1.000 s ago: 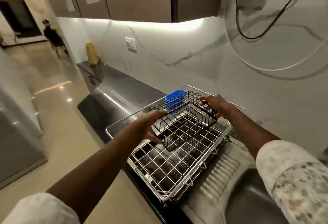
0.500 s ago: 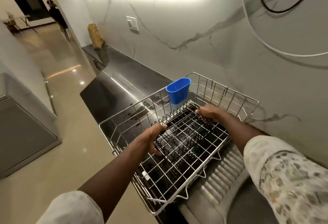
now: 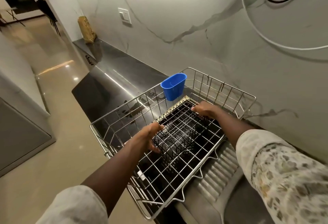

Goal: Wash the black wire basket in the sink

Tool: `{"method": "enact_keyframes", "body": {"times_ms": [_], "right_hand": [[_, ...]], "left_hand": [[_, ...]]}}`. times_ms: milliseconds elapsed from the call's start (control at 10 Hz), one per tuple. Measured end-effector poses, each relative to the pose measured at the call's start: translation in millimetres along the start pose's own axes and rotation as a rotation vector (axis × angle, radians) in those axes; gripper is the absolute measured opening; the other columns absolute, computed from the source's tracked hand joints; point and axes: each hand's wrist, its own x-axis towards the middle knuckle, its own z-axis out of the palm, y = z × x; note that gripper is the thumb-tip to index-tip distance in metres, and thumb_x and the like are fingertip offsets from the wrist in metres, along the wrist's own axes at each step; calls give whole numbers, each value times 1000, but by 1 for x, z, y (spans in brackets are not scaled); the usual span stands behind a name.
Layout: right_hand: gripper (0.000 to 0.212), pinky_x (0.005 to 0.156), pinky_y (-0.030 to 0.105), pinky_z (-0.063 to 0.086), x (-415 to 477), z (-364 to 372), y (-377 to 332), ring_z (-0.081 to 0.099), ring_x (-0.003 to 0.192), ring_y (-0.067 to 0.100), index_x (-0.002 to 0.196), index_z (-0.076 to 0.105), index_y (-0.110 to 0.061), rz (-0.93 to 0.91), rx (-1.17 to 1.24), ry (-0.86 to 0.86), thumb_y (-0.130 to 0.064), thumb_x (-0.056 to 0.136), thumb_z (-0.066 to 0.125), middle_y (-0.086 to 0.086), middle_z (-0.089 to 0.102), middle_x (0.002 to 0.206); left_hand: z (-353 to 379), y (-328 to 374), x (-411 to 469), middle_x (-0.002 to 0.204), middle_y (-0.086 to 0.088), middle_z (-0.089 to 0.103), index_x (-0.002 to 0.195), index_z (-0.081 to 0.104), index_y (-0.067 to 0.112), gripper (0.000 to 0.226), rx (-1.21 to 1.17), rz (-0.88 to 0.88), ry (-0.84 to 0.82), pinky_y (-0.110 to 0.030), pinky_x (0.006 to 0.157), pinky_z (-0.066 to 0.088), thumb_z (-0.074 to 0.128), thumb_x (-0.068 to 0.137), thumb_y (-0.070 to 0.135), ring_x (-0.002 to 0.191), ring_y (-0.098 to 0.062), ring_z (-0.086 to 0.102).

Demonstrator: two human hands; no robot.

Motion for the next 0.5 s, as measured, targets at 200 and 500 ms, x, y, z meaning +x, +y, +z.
{"method": "enact_keyframes", "body": {"times_ms": [200,500], "right_hand": [[55,96,40,49,-18,-11,-11,59,113,30,130,58,2,-124,-53,76,-45,105,42,16,61,123],[67,103,36,41,-89,-39,-27,47,134,33,148,43,-8,-242,-67,361,-54,100,51,18,47,151]], "left_hand": [[-2,25,8,110,-13,56,107,56,-3,41,108,264,185,-26,74,56,71,76,20,86,-17,56],[22,72,-13,113,-11,62,131,49,5,78,463,694,60,-30,75,54,70,74,54,94,-18,59]]}}
